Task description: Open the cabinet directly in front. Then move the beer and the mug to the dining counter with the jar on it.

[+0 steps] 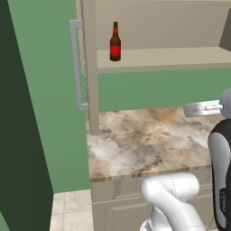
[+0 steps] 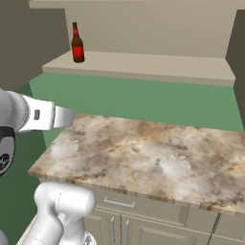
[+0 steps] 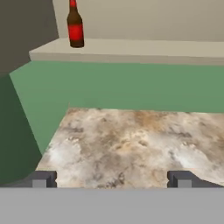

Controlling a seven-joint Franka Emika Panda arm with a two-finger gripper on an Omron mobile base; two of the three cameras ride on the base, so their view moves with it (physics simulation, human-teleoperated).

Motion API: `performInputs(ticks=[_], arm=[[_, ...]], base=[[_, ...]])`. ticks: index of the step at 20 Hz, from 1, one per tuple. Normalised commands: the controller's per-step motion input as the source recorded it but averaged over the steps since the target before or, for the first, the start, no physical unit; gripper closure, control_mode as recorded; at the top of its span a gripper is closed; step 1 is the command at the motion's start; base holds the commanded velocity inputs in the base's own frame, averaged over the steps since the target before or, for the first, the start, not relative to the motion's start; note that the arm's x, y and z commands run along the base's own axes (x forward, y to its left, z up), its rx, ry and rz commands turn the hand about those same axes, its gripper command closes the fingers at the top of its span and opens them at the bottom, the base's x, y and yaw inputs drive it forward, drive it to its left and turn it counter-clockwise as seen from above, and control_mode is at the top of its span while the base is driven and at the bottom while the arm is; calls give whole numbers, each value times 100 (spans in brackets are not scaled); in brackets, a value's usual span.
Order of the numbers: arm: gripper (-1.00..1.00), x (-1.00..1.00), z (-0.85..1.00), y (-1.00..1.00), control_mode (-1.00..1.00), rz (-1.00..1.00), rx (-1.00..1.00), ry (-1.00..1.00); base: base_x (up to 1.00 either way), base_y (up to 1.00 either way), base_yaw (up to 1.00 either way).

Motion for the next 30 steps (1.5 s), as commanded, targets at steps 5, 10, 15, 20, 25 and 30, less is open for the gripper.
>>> performInputs(ticks=[5,10,15,20,25,30], arm=[[-100,7,46,0,-100,10,0,-4],[-100,17,56,1,-100,8,-1,0],[-100,17,40,6,-100,2,-1,0],[-100,5,4,0,-100,3,1,-1],[-100,18,0,2,-100,1,2,-1],[-100,26,0,7,-100,3,5,-7]], base=[[0,0,0],[0,0,0],[0,0,0],[0,0,0],[0,0,0],[0,0,0]])
